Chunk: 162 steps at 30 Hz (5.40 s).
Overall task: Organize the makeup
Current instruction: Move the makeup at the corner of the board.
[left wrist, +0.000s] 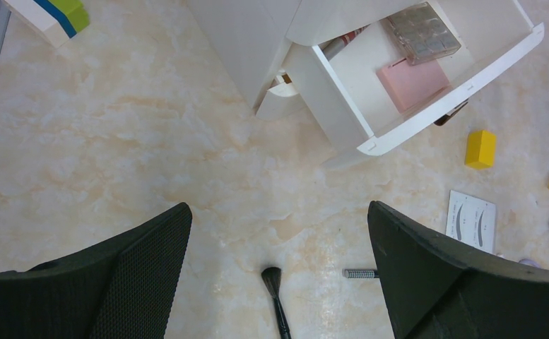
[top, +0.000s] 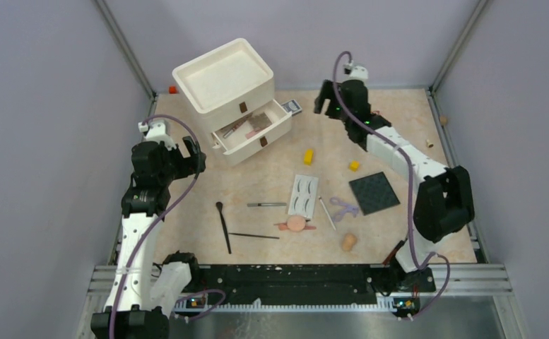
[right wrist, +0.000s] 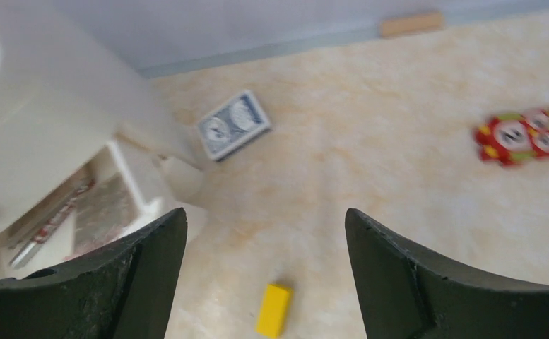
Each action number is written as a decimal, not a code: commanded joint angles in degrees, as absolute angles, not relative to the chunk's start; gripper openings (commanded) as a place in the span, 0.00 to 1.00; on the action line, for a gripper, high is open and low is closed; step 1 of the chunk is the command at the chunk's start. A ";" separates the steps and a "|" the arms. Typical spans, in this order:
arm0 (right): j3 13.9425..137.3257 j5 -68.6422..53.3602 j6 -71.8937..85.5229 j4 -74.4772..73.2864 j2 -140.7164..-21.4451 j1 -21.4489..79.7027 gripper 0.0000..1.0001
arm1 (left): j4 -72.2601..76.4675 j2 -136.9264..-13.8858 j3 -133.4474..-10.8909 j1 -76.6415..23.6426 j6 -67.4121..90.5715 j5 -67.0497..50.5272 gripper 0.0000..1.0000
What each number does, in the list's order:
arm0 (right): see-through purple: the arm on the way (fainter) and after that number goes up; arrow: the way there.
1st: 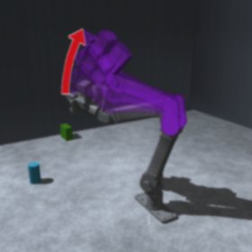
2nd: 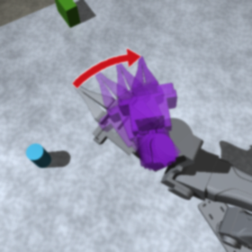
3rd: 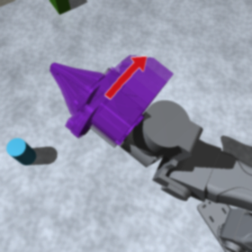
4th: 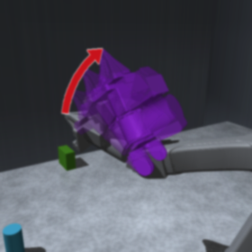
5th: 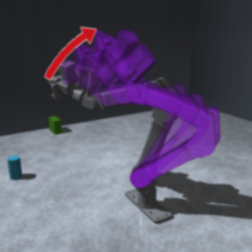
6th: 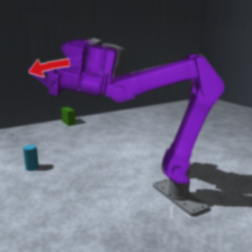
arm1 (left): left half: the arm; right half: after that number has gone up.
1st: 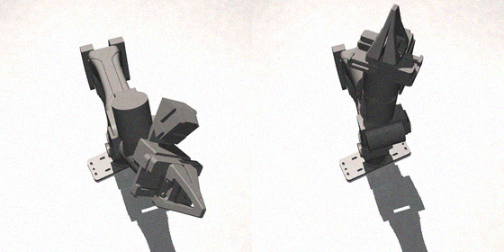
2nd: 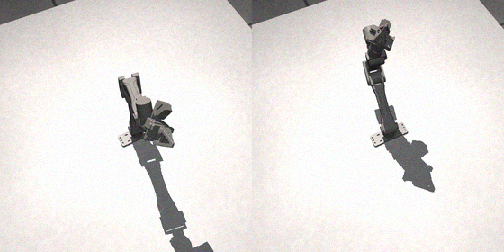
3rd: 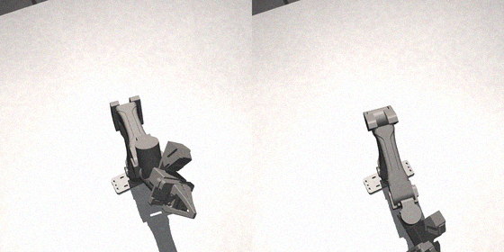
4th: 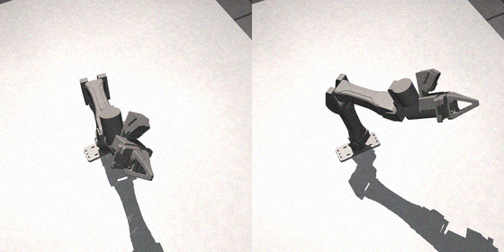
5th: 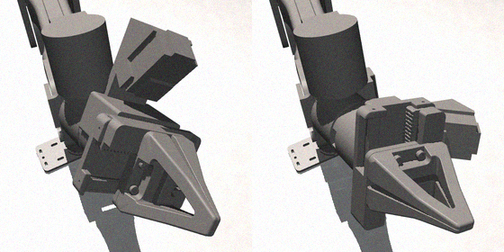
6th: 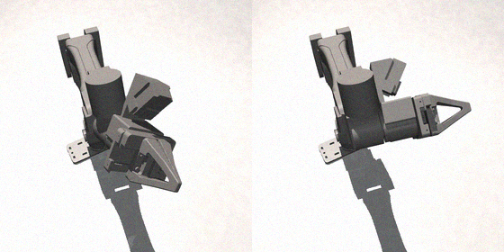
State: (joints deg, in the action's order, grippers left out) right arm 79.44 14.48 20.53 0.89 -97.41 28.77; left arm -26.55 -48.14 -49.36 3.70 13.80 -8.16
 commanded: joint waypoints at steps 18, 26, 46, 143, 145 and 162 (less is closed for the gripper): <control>61.29 7.38 34.61 -27.37 -85.16 4.32 0.85 | -26.55 -45.09 -46.01 3.51 14.15 -9.54 0.99; 49.44 2.51 35.73 -26.64 -74.23 7.88 0.81 | -26.37 -45.20 -45.72 3.56 14.28 -9.76 0.99; 45.16 27.22 70.05 -60.80 -62.90 15.27 0.86 | -26.12 -45.13 -45.50 3.58 14.33 -11.09 0.99; 41.40 21.74 72.96 -69.25 -79.45 6.05 0.00 | -26.04 -46.22 -45.33 3.87 14.50 -11.78 0.99; 40.59 20.72 72.67 -68.08 -80.74 6.01 0.00 | -26.02 -46.20 -45.28 3.87 14.50 -11.78 0.99; 41.70 16.69 67.72 -60.70 -84.51 6.05 0.00 | -26.02 -46.15 -45.35 3.87 14.46 -11.61 0.99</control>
